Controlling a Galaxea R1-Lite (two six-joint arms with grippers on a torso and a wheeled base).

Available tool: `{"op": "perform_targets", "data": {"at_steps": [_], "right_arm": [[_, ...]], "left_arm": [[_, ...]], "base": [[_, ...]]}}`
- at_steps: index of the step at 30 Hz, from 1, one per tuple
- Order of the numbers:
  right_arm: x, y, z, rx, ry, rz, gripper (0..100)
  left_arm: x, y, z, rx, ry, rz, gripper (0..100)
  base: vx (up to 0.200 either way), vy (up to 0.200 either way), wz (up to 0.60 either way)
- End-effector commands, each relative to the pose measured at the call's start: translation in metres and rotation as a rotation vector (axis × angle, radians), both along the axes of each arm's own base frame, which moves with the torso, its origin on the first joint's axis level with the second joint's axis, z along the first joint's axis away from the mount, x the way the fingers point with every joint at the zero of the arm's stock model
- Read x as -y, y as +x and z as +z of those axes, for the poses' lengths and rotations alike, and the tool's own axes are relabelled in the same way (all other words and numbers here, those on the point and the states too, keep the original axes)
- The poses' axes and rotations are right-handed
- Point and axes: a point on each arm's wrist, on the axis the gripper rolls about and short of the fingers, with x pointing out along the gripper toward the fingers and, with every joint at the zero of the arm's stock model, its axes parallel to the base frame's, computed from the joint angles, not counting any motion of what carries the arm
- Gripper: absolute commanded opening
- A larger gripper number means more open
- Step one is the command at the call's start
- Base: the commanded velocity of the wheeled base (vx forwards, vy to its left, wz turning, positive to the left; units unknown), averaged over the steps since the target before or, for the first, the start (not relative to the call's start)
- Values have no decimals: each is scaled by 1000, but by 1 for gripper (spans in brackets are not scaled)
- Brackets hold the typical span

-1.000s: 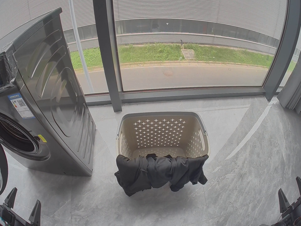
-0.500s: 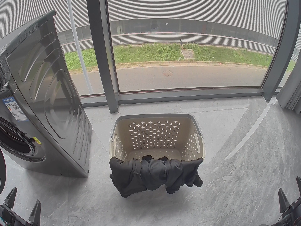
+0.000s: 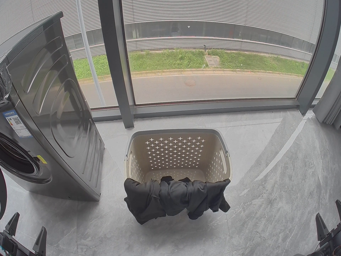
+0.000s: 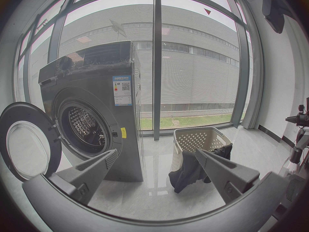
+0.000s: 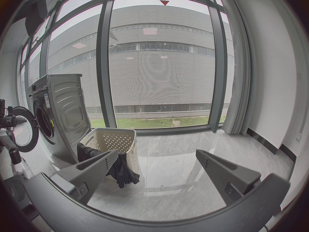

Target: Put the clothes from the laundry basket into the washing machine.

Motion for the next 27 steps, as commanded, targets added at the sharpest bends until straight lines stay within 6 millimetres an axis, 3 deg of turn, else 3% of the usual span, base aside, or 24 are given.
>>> {"op": "perform_targets", "data": {"at_steps": [1,4,11,16,24,27], "right_arm": [[0,-13,41,139,-2,20,100],[0,-6,69,64,-3,66,100],[-6,49,84,-219,3,254,100],[-16,82,87,-296,68,337,100],[-27,112,92,-393,59,387,100],[-30,116,84,-440,51,408,100]], "left_arm": [[0,0,-5,2,7,-1,100],[0,0,-5,2,5,-2,100],[0,0,-5,0,8,-4,100],[0,0,-5,0,5,-4,100],[0,0,-5,2,5,-1,100],[0,0,-5,0,10,10,100]], "base": [[0,0,0],[0,0,0],[0,0,0],[0,0,0],[0,0,0],[0,0,0]]}}
